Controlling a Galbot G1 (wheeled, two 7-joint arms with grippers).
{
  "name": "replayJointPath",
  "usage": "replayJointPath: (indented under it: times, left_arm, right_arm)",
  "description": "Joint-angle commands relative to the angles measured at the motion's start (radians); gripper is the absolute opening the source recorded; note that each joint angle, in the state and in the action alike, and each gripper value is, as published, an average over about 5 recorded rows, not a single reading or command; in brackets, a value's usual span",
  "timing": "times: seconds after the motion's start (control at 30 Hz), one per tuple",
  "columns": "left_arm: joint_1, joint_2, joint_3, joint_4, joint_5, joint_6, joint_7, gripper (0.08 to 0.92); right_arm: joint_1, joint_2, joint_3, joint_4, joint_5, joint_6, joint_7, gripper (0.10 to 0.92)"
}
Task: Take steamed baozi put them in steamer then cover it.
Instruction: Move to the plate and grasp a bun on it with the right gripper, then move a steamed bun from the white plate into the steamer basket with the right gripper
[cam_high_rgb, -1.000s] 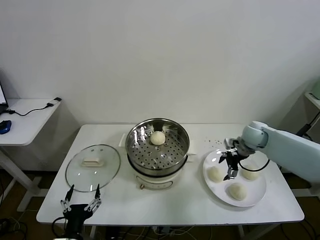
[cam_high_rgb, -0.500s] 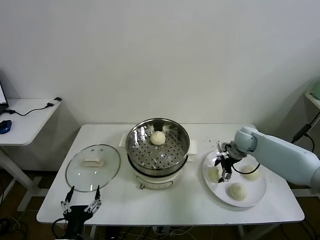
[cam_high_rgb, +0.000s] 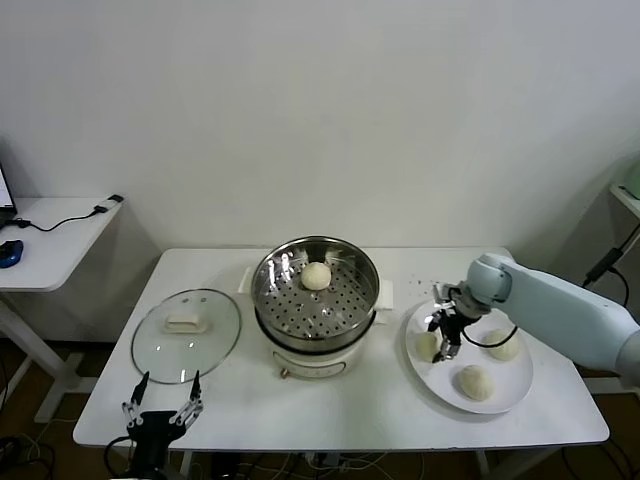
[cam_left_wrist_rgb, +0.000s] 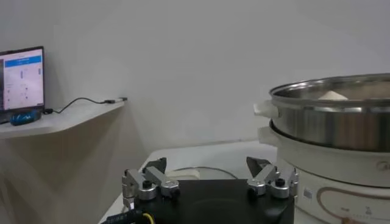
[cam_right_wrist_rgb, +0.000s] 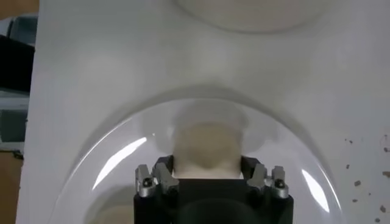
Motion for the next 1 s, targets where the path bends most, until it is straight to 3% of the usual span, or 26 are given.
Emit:
replayJointPath:
  times: [0.03,0.27,0.53,1.0]
  left_arm:
    - [0.005,0.002,0.004,-0.006,0.000,0.000,0.000,0.823]
    - [0.011,0.001,0.015,-0.018,0.000,0.001,-0.001,0.823]
    - [0.016,0.003,0.031,-0.038,-0.024,0.008,0.001,0.823]
    - [0.032,0.020,0.020,-0.039,-0.029,-0.005,0.000,0.823]
  right_arm:
    - [0.279,-0.058,-0.141,0.027,0.162,0.008,-0.015,0.688]
    - [0.675,0.009,-0.419,0.026,0.374,0.019,-0.037,0.687]
    - [0.778,0.191,-0.475,0.051,0.606,-0.058,0.010,0.687]
    - [0.613,0.565,-0.448,-0.042,0.660,-0.133,0.113,0.687]
